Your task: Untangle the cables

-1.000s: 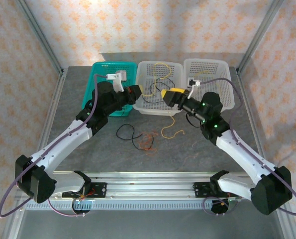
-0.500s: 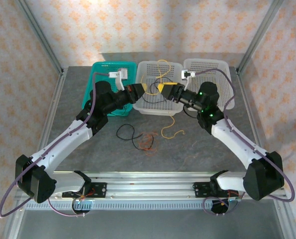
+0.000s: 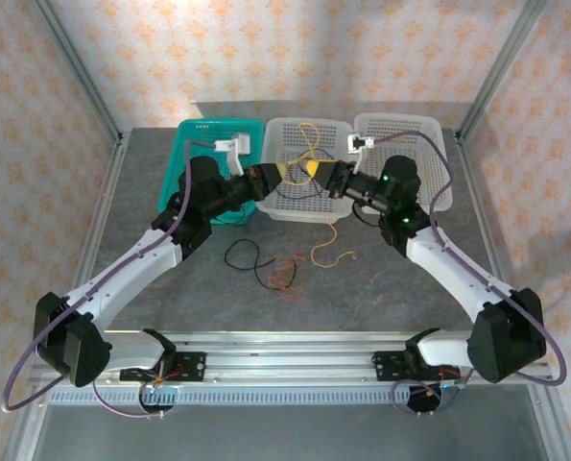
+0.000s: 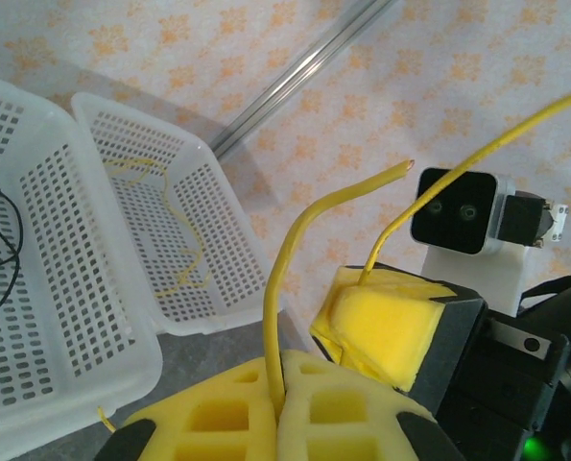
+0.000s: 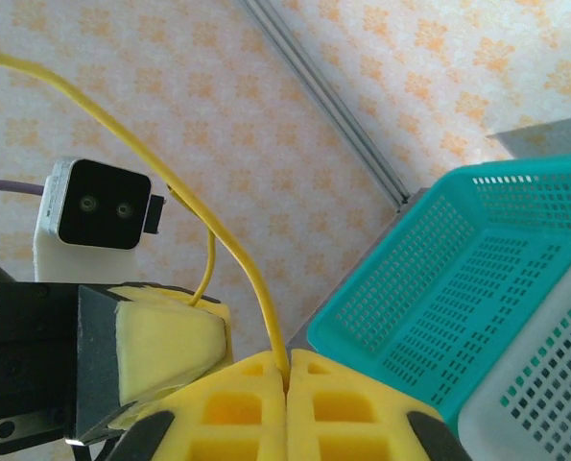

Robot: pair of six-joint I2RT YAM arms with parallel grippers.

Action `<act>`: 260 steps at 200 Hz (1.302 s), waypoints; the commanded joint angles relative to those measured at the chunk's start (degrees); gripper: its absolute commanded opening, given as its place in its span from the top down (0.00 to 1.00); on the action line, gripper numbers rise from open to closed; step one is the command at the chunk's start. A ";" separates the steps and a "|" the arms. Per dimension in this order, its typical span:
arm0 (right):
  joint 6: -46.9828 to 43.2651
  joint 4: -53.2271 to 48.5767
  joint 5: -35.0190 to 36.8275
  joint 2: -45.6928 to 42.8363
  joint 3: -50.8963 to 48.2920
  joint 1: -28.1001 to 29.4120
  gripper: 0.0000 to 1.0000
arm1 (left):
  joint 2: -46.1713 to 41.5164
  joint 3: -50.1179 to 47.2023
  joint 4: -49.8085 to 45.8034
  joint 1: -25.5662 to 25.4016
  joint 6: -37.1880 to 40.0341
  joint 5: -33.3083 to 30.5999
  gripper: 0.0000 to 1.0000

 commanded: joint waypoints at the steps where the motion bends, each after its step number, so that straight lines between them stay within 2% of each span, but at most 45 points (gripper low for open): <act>1: -4.00 -4.90 5.26 -2.96 2.24 0.05 1.00 | 0.72 0.65 1.41 0.48 0.19 0.69 0.73; 12: -5.31 -9.48 10.94 -3.74 2.97 -0.04 1.00 | 1.23 1.91 -1.10 0.41 1.76 -0.75 0.53; 25: -7.24 -13.91 18.30 -4.76 3.24 -0.26 1.00 | 1.83 3.74 -5.62 0.30 5.02 -3.52 0.41; 52: -9.51 -25.01 37.33 -4.71 5.89 -0.75 1.00 | 2.73 4.09 -10.05 0.16 10.36 -9.91 0.28; 67: -8.43 -29.36 43.10 -3.77 6.98 -2.80 1.00 | 3.81 4.28 -10.99 -0.24 12.33 -13.62 0.27; 96: -5.14 -37.72 47.52 0.95 10.58 -9.61 1.00 | 7.29 5.41 -9.71 -1.42 14.36 -18.07 0.26; 137: -6.41 -44.49 52.78 10.40 16.35 -16.48 1.00 | 15.09 11.86 -9.98 -5.56 18.54 -22.32 0.26; 172: -5.45 -48.47 52.39 20.04 22.73 -21.54 1.00 | 21.65 17.24 -9.33 -8.32 20.23 -24.79 0.25; 199: -5.23 -51.52 54.01 27.19 28.17 -23.62 1.00 | 25.01 19.26 -5.47 -9.58 20.01 -26.00 0.25; 213: -5.35 -53.41 54.45 30.67 31.06 -24.33 1.00 | 26.76 20.67 -4.25 -10.19 20.16 -26.48 0.21; 260: -6.34 -58.47 56.13 39.82 39.51 -25.35 1.00 | 34.20 29.26 -5.52 -11.75 21.29 -28.44 0.19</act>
